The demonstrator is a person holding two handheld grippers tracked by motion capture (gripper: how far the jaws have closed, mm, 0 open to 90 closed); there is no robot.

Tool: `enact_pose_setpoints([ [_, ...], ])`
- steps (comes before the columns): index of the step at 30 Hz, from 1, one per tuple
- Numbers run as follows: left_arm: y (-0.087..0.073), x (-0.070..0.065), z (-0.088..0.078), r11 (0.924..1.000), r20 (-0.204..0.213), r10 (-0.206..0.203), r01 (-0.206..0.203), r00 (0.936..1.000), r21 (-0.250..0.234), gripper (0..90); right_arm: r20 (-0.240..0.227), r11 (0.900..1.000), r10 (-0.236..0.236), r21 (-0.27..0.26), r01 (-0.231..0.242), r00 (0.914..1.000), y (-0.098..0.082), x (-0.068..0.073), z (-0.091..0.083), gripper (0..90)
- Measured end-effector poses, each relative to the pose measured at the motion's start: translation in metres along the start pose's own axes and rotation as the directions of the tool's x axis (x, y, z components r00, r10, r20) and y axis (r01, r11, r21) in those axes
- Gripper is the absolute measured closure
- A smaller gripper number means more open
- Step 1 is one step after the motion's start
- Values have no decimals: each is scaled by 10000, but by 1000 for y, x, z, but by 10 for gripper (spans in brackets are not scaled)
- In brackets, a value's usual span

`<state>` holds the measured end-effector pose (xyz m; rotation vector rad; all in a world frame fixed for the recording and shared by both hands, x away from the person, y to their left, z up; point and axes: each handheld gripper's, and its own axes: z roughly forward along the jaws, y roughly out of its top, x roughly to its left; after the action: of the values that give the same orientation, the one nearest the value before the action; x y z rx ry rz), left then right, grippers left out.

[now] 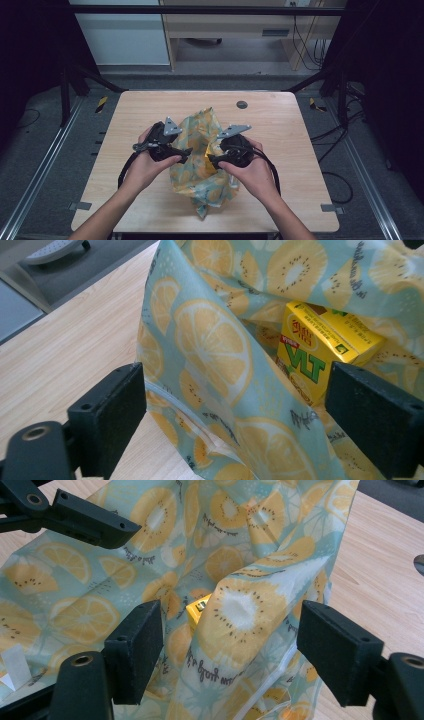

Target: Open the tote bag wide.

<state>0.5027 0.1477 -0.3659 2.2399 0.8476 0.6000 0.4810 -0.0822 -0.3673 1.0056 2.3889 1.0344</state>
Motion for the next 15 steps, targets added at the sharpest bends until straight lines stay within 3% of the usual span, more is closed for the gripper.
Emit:
enact_pose_setpoints([
  [8,-6,-2,5,9999,182,-115,112,9998,131,90,-102,9999,66,95,-65,9999,-2,1,2,275],
  [15,-7,-6,7,9998,626,-7,-6,9980,219,274,-173,9999,-56,157,58,9998,-3,1,3,357],
])
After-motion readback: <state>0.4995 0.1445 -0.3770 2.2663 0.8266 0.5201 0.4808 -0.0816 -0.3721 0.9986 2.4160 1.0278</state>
